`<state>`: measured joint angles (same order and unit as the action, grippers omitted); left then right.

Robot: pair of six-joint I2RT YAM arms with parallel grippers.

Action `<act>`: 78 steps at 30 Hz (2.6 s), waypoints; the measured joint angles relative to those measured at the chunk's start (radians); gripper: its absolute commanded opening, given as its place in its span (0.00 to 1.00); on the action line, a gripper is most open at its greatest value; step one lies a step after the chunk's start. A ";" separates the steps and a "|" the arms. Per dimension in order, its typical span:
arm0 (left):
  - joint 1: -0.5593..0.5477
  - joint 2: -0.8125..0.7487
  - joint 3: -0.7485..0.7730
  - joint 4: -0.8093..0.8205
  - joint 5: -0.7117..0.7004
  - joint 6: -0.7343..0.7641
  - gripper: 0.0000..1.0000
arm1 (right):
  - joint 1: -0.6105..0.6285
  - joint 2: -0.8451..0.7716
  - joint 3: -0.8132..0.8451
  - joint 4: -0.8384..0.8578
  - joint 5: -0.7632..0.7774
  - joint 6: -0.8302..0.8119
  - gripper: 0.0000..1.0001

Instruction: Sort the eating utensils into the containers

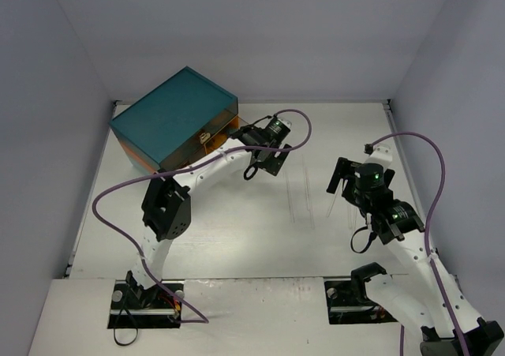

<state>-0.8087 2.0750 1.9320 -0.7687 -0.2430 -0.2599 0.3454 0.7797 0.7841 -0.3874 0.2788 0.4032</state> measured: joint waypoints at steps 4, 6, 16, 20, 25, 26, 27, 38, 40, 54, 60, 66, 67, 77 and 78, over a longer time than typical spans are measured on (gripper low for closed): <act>0.052 0.000 0.000 0.000 -0.023 0.014 0.88 | 0.000 0.014 0.000 0.000 -0.006 -0.004 1.00; 0.083 0.000 0.000 0.000 -0.033 0.021 0.88 | 0.000 0.028 0.000 0.000 -0.009 -0.005 1.00; 0.175 0.021 0.034 -0.003 -0.086 0.071 0.88 | 0.000 0.063 0.000 0.000 -0.025 -0.009 1.00; 0.176 0.023 0.037 -0.003 -0.105 0.090 0.88 | 0.000 0.064 0.000 0.000 -0.030 -0.009 1.00; 0.177 0.023 0.037 -0.003 -0.139 0.121 0.88 | 0.000 0.063 0.000 0.000 -0.036 -0.009 1.00; 0.178 0.023 0.037 -0.003 -0.149 0.126 0.88 | 0.000 0.063 0.000 0.000 -0.037 -0.009 1.00; 0.177 0.023 0.037 -0.003 -0.153 0.128 0.88 | 0.000 0.062 0.000 0.000 -0.039 -0.009 1.00; 0.160 0.021 0.050 -0.011 -0.168 0.164 0.88 | 0.000 0.051 0.000 0.000 -0.052 -0.009 1.00; 0.149 0.012 0.073 -0.021 -0.166 0.175 0.88 | 0.000 0.051 0.000 0.000 -0.052 -0.009 1.00; 0.125 -0.247 0.177 -0.103 -0.130 0.261 0.88 | 0.000 0.063 0.000 0.000 -0.076 -0.008 1.00; 0.169 -0.241 0.081 -0.143 -0.067 0.283 0.88 | 0.000 0.069 0.000 0.000 -0.085 -0.007 1.00; 0.197 -0.238 0.011 -0.172 -0.028 0.288 0.88 | 0.000 0.068 0.000 0.000 -0.086 -0.007 0.99; 0.200 -0.238 0.008 -0.172 -0.024 0.288 0.88 | 0.000 0.068 0.000 0.000 -0.086 -0.007 0.99; 0.212 -0.237 -0.052 -0.171 -0.007 0.286 0.88 | 0.000 0.067 -0.001 0.000 -0.087 -0.003 0.99; 0.212 -0.235 -0.059 -0.170 -0.007 0.286 0.88 | 0.000 0.067 -0.002 0.000 -0.087 -0.003 0.99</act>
<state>-0.5968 1.8397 1.8726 -0.9387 -0.2496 0.0261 0.3455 0.8467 0.7826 -0.3874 0.1921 0.4004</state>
